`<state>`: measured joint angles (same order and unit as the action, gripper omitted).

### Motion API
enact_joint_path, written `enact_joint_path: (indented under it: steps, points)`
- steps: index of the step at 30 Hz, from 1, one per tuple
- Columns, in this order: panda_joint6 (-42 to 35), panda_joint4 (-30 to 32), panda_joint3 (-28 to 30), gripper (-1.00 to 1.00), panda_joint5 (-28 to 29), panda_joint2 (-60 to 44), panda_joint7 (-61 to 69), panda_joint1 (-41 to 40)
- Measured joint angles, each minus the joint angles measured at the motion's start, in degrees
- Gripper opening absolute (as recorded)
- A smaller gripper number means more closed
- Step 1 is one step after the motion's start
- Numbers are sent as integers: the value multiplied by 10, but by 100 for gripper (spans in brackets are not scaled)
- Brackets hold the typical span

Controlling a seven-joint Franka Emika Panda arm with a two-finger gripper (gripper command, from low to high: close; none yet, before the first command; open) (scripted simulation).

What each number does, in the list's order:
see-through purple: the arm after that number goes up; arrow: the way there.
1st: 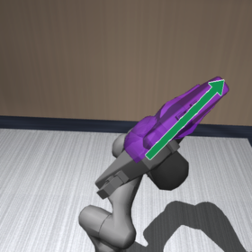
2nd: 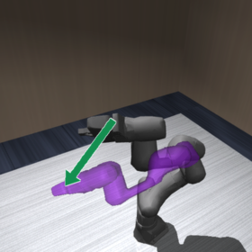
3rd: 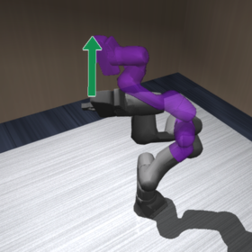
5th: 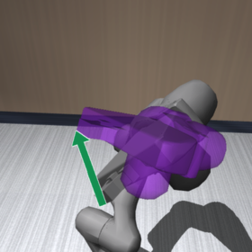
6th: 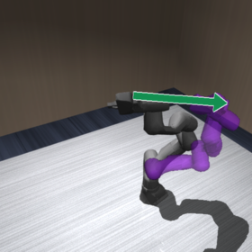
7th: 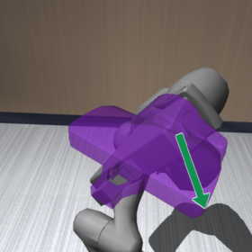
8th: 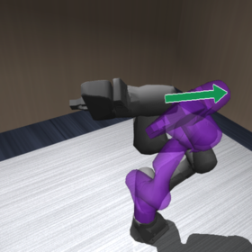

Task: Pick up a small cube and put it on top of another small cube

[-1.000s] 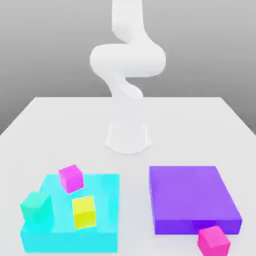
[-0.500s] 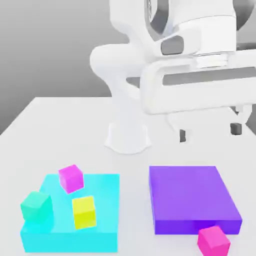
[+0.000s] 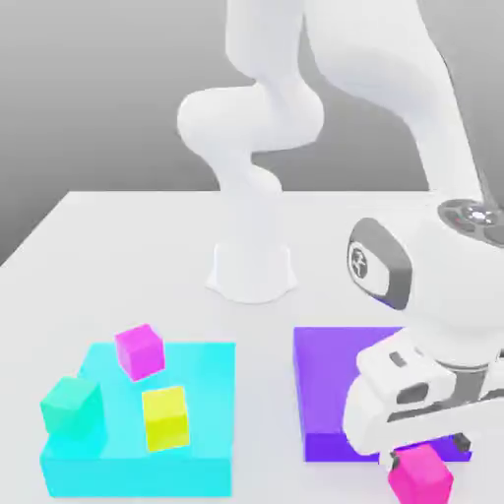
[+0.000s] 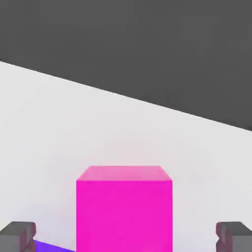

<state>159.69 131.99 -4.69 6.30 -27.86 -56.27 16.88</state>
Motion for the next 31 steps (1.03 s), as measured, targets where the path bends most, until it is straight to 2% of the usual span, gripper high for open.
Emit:
enact_joint_path:
  steps: [7, 12, 18, 23, 27, 28, 31]
  points:
    - [1, 0, 0, -100, 1, -1, -1, 0]
    - [-68, 20, -10, -100, -20, 89, 20, -17]
    - [-141, 65, 54, -100, -49, 209, 121, -113]
    - [-198, 105, 99, -100, -58, 305, 201, -248]
    - [-130, 124, 97, -100, -70, 255, 221, -240]
    - [-116, 127, 97, 100, -71, 244, 223, -242]
    - [-116, 127, 97, 100, -71, 244, 223, -242]
